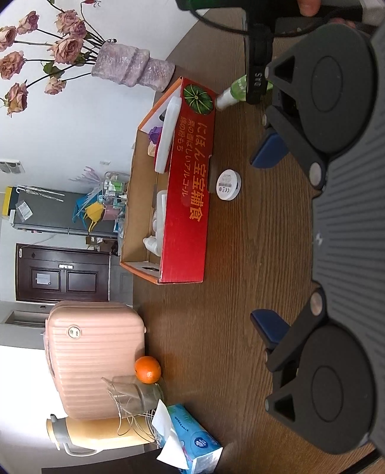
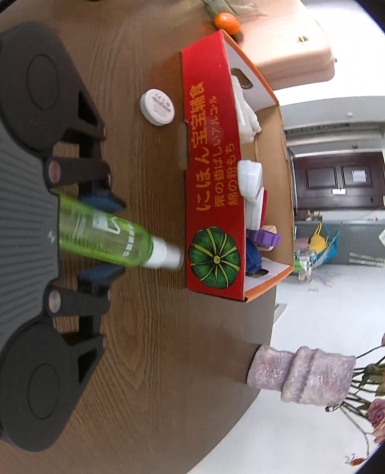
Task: Organize rigid objects
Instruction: 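Lift the green spray bottle with the right tool while the left tool grasps the white tape roll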
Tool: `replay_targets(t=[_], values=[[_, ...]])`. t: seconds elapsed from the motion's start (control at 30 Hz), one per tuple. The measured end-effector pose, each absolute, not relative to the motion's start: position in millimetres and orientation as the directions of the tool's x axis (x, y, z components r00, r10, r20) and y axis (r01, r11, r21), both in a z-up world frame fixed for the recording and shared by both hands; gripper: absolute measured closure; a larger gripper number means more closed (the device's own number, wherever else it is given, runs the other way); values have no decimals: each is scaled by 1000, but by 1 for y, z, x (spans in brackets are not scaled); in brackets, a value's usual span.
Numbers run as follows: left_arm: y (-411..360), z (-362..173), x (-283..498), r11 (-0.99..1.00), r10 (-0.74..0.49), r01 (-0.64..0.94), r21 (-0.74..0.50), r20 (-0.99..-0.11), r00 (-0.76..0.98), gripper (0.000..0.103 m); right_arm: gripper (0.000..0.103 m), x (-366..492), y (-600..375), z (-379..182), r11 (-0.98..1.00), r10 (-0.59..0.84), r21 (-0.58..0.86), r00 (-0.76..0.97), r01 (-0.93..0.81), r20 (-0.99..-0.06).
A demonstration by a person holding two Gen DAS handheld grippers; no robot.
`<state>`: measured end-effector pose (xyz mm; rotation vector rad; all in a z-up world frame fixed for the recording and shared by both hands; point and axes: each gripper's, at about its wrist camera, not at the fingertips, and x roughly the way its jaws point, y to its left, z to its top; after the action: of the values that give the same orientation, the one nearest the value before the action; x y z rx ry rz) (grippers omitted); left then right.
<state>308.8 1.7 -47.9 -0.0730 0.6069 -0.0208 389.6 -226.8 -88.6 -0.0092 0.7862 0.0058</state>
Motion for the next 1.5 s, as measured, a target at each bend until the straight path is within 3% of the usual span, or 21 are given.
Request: replay_targets(t=[0.17,0.37,0.73,1.5], values=[[1,-48,309,998,-38,-2,-70,-571,820,0,73,383,-235,-90,999,47,15,721,-51,-691],[-2,-52,311,999,-29,-3,-54,-577,816,0,73,369,-249,-95,989,126,140,772,-49,-623],[-18,-55,318,999,-37,32,-18,-574,818,0,73,348,-262,-72,976,166,203,851,-71,-499],[-74,-67,389,997,-23,60,38,-626,780,0,73,339,-284,-62,961,167,270,886,-50,-433]])
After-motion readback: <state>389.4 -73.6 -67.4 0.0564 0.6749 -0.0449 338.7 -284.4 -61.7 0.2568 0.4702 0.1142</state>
